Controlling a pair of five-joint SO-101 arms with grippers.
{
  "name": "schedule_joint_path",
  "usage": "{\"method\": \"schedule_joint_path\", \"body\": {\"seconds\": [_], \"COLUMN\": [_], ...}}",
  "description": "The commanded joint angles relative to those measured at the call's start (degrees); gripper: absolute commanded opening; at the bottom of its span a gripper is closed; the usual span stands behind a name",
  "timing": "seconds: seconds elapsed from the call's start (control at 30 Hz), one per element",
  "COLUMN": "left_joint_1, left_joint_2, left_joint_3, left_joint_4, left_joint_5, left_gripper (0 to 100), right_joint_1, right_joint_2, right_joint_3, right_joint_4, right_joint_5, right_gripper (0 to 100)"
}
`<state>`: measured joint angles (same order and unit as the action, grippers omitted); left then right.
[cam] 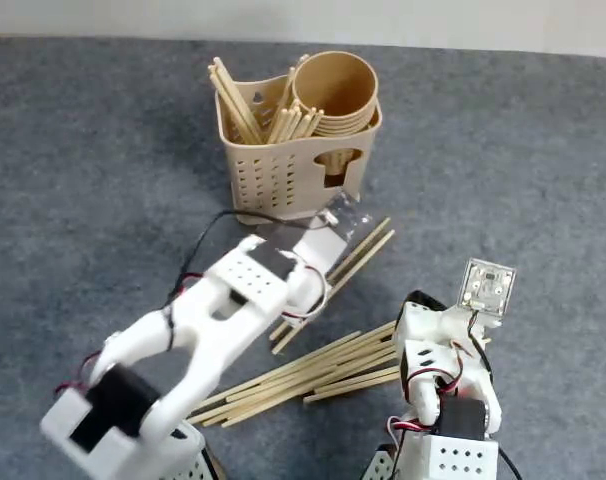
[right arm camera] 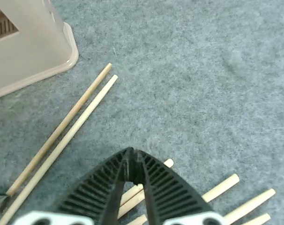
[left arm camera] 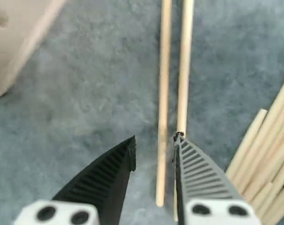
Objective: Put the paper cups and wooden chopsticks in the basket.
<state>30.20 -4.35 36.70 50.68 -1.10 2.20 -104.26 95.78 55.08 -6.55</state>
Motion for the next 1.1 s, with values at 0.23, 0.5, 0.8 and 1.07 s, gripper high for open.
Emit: {"method": "schedule_joint_path", "body": {"seconds": [0.23,0.5,0.8,1.07], "left_joint_1": [0.7,1.3,2.1,1.7], "left_joint_2": [11.5,17.2,24.7,17.5], "left_joint_3": [-13.7,-18.9,-29.1,-26.2], "left_joint_4": [-0.8,0.4,13.3,15.2], "left_joint_5": [0.0,-0.1,-0.5,-0.6], "left_gripper": [14,9,0,0], "right_joint_1": [0.6,0.6,0.6,0.6], "right_joint_2": [-1.0,-1.0,-1.0,-1.0], "right_joint_3": [7.9,7.9,7.9,7.9], "right_joint_4": [-1.4,-1.4,-1.4,-1.4], "right_joint_5": [0.5,0.5,0.5,0.5], "right_gripper": [0.5,0.5,0.5,0.5]}}
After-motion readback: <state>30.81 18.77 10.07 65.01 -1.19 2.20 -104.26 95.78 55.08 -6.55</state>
